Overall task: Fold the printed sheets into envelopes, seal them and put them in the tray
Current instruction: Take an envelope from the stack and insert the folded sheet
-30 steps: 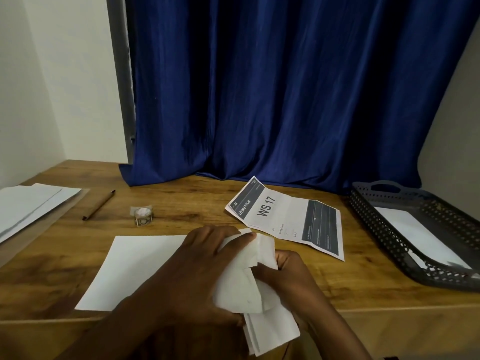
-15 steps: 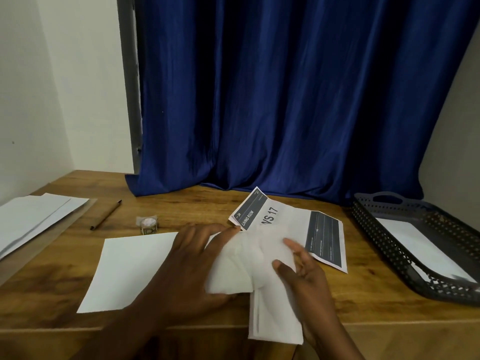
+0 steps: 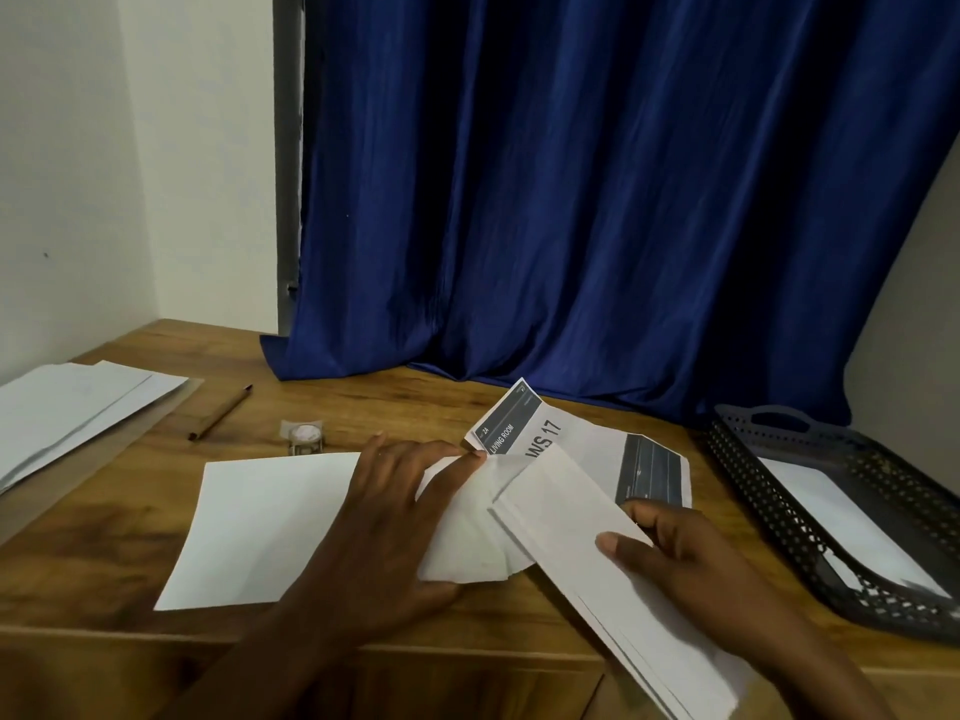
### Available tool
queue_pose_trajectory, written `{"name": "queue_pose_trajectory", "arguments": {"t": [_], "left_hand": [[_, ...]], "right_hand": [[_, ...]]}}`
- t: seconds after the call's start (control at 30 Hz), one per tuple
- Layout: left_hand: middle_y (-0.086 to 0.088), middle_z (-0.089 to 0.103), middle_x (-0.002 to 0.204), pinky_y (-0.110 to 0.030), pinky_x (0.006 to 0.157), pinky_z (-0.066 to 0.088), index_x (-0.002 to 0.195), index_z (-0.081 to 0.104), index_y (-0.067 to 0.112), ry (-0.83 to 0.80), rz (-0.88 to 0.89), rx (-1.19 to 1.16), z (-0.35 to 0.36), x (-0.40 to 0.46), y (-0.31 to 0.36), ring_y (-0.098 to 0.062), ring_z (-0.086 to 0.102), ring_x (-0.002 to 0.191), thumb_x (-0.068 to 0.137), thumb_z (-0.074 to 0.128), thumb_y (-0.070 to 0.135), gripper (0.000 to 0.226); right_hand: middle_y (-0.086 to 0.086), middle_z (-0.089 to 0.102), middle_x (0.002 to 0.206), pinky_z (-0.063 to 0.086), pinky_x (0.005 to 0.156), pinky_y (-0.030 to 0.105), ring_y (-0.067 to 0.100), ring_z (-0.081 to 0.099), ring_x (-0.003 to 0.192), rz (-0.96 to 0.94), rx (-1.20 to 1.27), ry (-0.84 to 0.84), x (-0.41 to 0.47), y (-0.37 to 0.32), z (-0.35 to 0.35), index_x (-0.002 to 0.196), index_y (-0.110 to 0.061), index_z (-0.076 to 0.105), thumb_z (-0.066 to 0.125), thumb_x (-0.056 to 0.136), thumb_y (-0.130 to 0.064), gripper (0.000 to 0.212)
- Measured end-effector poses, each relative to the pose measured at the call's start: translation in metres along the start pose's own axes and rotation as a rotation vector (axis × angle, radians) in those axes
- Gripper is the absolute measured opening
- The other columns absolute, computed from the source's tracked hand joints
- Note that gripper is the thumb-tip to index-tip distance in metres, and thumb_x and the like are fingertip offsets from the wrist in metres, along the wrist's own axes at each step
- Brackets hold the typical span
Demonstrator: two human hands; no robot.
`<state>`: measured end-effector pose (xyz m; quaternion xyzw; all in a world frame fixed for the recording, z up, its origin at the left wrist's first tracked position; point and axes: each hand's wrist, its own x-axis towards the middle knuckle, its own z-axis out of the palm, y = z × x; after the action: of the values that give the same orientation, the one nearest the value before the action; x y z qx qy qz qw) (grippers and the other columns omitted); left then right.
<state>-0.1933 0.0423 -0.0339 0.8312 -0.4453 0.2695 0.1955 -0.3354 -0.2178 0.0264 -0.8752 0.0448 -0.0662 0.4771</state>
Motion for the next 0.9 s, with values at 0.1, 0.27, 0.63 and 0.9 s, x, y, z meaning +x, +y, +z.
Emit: {"name": "queue_pose_trajectory", "arguments": {"t": [0.1, 0.27, 0.63, 0.9], "left_hand": [[-0.003, 0.039, 0.15, -0.058, 0.119, 0.018, 0.156, 0.021, 0.032, 0.011, 0.014, 0.009, 0.0, -0.001, 0.0, -0.023, 0.038, 0.137, 0.065, 0.067, 0.077, 0.111], [-0.002, 0.039, 0.151, -0.061, 0.12, 0.018, 0.156, 0.02, 0.032, 0.013, 0.031, 0.013, 0.0, -0.002, 0.002, -0.024, 0.038, 0.138, 0.066, 0.07, 0.073, 0.111], [-0.002, 0.042, 0.147, -0.057, 0.12, 0.014, 0.153, 0.028, 0.03, 0.021, 0.021, 0.029, -0.004, -0.003, 0.005, -0.023, 0.039, 0.134, 0.067, 0.066, 0.074, 0.103], [0.001, 0.038, 0.15, -0.053, 0.122, 0.007, 0.155, 0.022, 0.035, -0.029, -0.065, 0.016, -0.002, -0.005, 0.003, -0.02, 0.035, 0.138, 0.065, 0.066, 0.079, 0.109]], "right_hand": [[-0.007, 0.078, 0.106, 0.057, 0.093, 0.04, 0.012, 0.074, 0.099, 0.038, -0.074, -0.107, 0.01, -0.002, -0.002, 0.103, -0.021, 0.074, 0.072, 0.092, -0.024, 0.012], [-0.013, 0.078, 0.102, 0.057, 0.093, 0.043, 0.008, 0.073, 0.097, 0.077, -0.301, -0.201, 0.026, -0.023, -0.009, 0.1, -0.029, 0.076, 0.081, 0.084, -0.031, 0.017], [-0.014, 0.063, 0.096, 0.039, 0.066, 0.032, 0.011, 0.054, 0.085, -0.071, -0.823, 0.159, 0.072, -0.047, 0.053, 0.104, -0.044, 0.045, 0.076, 0.062, -0.073, 0.059], [-0.013, 0.061, 0.124, 0.051, 0.081, 0.03, 0.011, 0.061, 0.104, -0.173, -0.67, 0.305, 0.067, -0.036, 0.072, 0.133, -0.046, 0.037, 0.075, 0.07, -0.064, 0.076]]}}
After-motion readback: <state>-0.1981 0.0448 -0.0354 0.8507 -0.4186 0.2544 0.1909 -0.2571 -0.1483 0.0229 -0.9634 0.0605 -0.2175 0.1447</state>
